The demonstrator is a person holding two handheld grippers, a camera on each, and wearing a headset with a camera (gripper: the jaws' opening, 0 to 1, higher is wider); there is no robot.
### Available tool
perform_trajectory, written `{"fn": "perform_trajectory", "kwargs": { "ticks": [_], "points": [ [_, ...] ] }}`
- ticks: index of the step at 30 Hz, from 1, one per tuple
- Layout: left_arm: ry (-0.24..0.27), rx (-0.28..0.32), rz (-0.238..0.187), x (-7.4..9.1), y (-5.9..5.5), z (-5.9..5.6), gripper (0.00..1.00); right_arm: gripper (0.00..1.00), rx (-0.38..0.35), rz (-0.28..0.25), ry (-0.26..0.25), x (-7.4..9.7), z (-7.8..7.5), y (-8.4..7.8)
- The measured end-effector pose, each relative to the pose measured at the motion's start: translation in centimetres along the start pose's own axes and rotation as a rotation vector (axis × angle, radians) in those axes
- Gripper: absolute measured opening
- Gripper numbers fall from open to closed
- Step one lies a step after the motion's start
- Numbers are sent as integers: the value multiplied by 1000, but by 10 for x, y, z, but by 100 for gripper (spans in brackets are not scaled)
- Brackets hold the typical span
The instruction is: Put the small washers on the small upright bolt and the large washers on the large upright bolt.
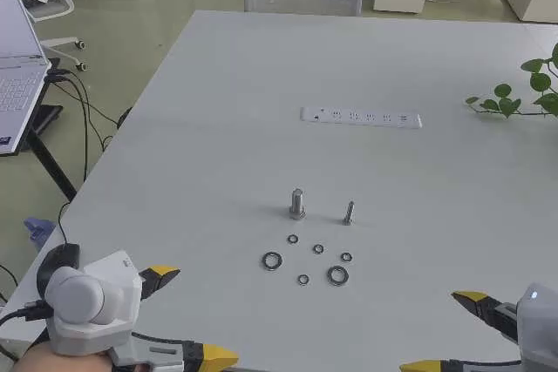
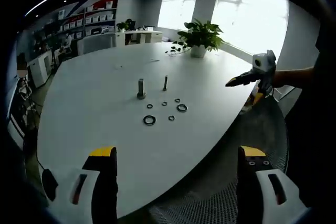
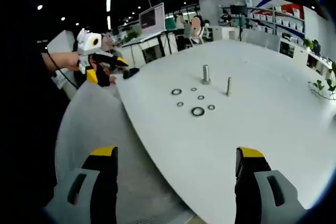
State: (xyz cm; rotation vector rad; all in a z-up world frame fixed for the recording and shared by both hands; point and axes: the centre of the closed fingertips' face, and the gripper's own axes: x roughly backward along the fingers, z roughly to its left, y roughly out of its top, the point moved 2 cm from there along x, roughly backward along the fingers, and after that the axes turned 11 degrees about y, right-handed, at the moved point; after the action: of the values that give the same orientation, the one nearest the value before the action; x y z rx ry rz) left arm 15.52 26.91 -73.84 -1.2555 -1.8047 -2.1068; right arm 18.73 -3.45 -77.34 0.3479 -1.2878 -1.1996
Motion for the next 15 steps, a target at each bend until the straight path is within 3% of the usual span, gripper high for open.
{"fn": "perform_trajectory", "kwargs": {
  "ticks": [5,10,15],
  "points": [
    [-3,-3,-12,-4,4,0,95,92,7,2,-1,0,-4,6],
    [-8,-17,-8,-9,5,3,96,93,-16,-32,9,-3,-6,14],
    [-15,-33,-5,-13,6,9,95,93,-2,-6,11,-9,-7,14]
  ]
}}
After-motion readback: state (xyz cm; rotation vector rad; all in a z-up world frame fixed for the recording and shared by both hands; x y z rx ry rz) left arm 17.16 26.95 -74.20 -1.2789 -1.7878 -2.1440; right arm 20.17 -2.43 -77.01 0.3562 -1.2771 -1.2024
